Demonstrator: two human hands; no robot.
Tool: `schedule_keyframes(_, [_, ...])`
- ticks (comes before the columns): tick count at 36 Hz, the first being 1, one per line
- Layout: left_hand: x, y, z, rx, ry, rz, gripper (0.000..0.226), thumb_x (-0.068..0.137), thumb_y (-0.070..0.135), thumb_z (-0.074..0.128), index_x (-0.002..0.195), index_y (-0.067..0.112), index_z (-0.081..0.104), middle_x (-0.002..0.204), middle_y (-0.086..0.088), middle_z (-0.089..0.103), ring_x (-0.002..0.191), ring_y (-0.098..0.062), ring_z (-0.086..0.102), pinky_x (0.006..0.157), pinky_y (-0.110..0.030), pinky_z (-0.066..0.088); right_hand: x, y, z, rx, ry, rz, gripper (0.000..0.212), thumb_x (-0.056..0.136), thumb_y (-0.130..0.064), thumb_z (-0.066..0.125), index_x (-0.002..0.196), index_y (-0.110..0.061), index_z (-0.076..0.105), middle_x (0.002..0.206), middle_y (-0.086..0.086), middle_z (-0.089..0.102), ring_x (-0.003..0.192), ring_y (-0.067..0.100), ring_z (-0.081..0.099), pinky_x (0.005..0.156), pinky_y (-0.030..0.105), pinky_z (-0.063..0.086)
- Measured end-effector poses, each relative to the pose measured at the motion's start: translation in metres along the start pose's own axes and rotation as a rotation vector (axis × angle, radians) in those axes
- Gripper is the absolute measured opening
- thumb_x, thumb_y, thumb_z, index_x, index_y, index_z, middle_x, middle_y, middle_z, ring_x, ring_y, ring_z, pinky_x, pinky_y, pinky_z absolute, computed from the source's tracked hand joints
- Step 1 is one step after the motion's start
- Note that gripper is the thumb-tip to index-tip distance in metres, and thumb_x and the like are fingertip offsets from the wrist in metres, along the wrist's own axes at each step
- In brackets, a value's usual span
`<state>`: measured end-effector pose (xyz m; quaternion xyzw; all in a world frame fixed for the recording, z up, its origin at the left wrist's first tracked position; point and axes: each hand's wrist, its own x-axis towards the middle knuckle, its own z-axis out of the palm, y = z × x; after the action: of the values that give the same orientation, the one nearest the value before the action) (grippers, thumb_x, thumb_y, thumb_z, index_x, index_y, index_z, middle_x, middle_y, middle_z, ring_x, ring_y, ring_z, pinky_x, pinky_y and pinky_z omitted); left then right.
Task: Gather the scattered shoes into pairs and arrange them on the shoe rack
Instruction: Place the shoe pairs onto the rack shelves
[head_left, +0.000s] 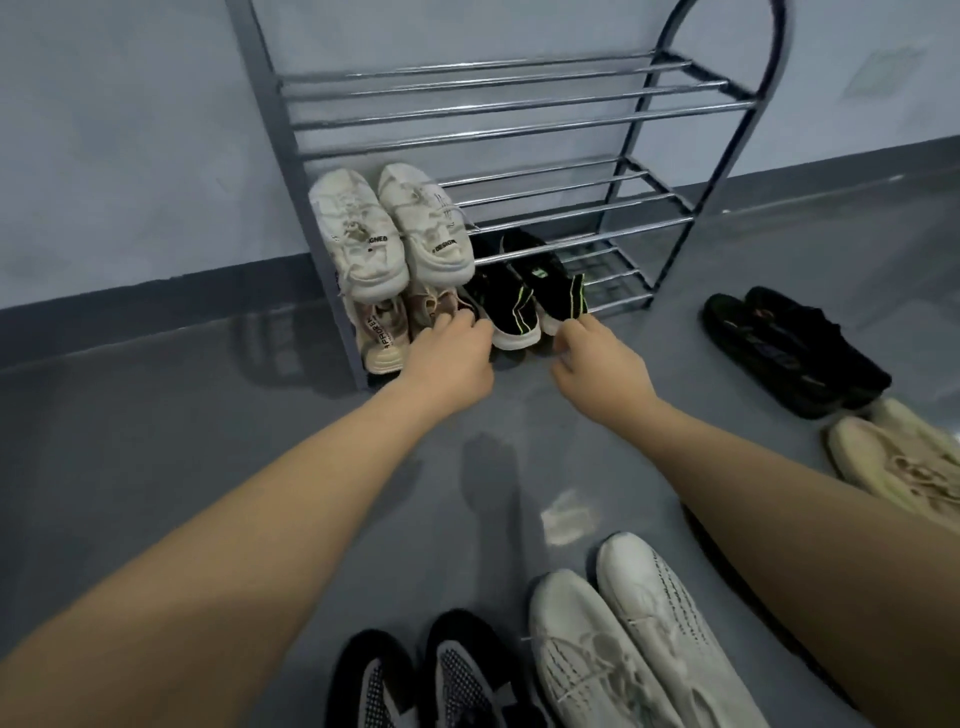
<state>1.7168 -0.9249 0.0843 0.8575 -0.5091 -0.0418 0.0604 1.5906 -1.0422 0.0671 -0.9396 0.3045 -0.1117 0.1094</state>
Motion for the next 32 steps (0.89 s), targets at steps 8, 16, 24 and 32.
schedule_keyframes(8, [0.025,0.119,0.005,0.076,-0.016,0.062,0.036,0.092,0.019,0.046,0.126,0.007,0.047,0.124,-0.012,0.046,0.117,-0.031,0.044,0.091,-0.042,0.040,-0.031,0.118,-0.044,-0.024,-0.010,0.045,0.018,0.094,-0.017,0.045,0.107,-0.008,0.052,0.111,0.008,0.051,0.099,0.027,0.050,0.071,0.034,0.040])
schedule_keyframes(16, [0.053,0.248,-0.007,0.078,-0.038,0.033,0.034,0.092,0.019,0.047,0.123,0.006,0.048,0.123,-0.012,0.048,0.114,-0.029,0.045,0.088,-0.037,0.039,-0.040,0.234,-0.103,0.038,-0.037,0.017,0.019,0.091,-0.016,0.047,0.107,-0.007,0.053,0.111,0.009,0.053,0.101,0.029,0.051,0.073,0.036,0.040])
schedule_keyframes(24, [0.080,0.338,-0.012,0.051,-0.067,-0.068,0.037,0.091,0.021,0.049,0.125,0.006,0.046,0.125,-0.012,0.046,0.118,-0.030,0.043,0.096,-0.039,0.039,-0.044,0.321,-0.139,0.025,-0.109,-0.088,0.021,0.093,-0.019,0.045,0.110,-0.010,0.054,0.111,0.008,0.054,0.100,0.029,0.051,0.073,0.033,0.036])
schedule_keyframes(32, [0.065,0.387,0.050,-0.028,-0.170,-0.170,0.034,0.092,0.018,0.047,0.125,0.006,0.047,0.126,-0.012,0.046,0.117,-0.030,0.041,0.092,-0.036,0.037,-0.082,0.363,-0.105,0.009,-0.284,-0.169,0.026,0.092,-0.032,0.051,0.113,-0.017,0.055,0.113,0.004,0.054,0.108,0.028,0.050,0.086,0.037,0.037])
